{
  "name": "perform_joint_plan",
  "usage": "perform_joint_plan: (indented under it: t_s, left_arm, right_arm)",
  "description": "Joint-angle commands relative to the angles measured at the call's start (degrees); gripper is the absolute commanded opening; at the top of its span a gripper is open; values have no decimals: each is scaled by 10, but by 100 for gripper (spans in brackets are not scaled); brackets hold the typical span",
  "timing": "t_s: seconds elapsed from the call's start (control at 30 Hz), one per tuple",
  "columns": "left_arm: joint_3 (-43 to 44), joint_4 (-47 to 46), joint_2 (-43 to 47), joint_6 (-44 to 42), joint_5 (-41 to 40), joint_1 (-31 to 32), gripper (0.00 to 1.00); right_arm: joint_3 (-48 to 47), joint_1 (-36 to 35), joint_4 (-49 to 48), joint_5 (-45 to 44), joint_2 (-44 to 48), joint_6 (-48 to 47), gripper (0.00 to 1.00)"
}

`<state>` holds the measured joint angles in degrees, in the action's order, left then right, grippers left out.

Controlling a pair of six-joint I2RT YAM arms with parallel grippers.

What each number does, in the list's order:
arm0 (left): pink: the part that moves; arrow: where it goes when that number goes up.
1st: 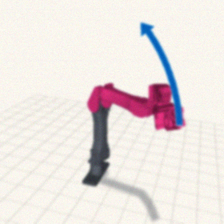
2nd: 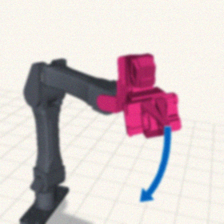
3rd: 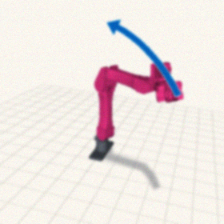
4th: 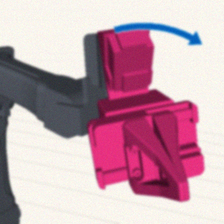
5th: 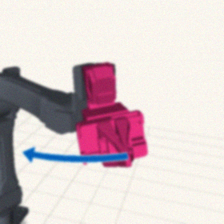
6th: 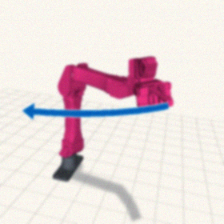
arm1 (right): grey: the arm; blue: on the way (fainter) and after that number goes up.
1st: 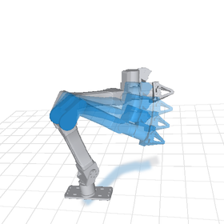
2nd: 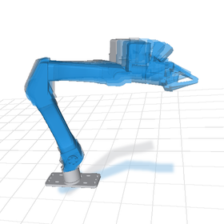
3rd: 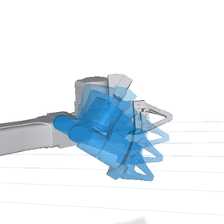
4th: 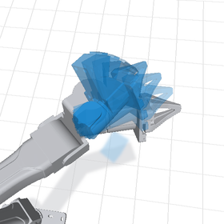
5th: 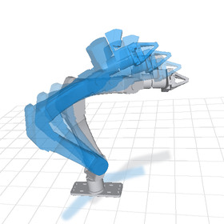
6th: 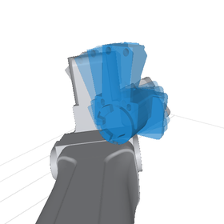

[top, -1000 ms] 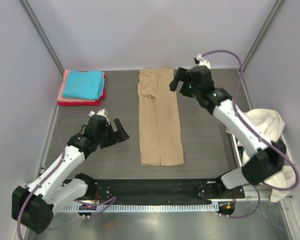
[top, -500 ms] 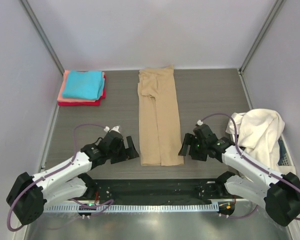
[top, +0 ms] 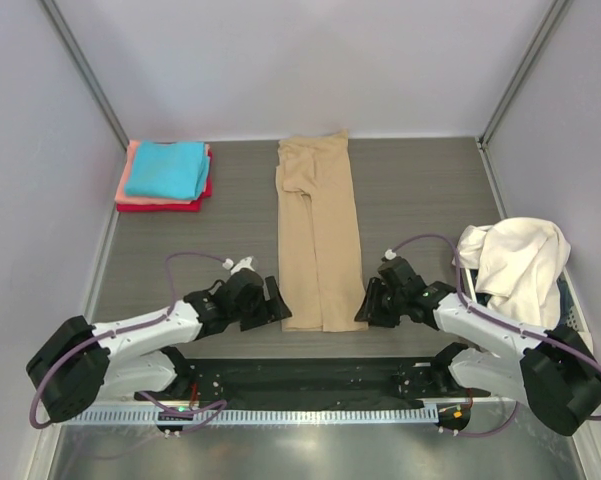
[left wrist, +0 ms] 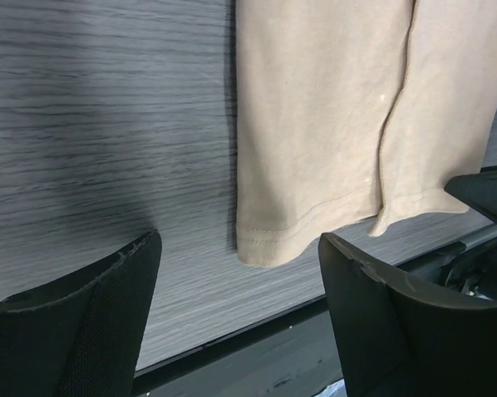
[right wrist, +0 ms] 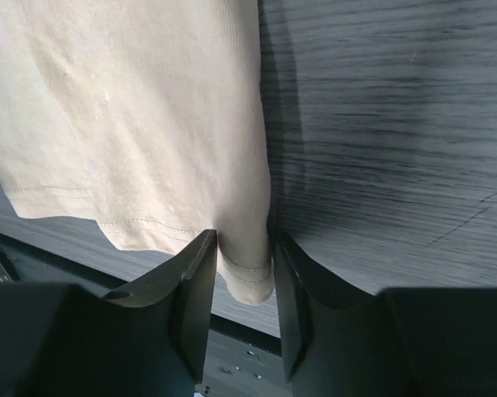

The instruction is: Fold and stack the t-shirts

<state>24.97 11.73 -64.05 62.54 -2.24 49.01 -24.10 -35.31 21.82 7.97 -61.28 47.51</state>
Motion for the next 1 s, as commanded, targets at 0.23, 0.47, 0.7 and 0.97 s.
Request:
perform_joint_plan:
  t_s: [0.23,0.47,0.7,0.97]
  left_arm:
    - [8,-22,-85,26,-25,49,33]
    - [17,-30,-100,28,-23,59,0]
    - [96,157,-14,52,-104,139,0]
    - [226,299,27,6,-167,118,0]
  right_arm:
    - [6,-4,-27,10,-14,-14,20]
    - [11,-4,-23,13,7,-10,1]
    - [9,-40,24,12,80,49,1]
    - [-158,-58,105,-73,56,21,1]
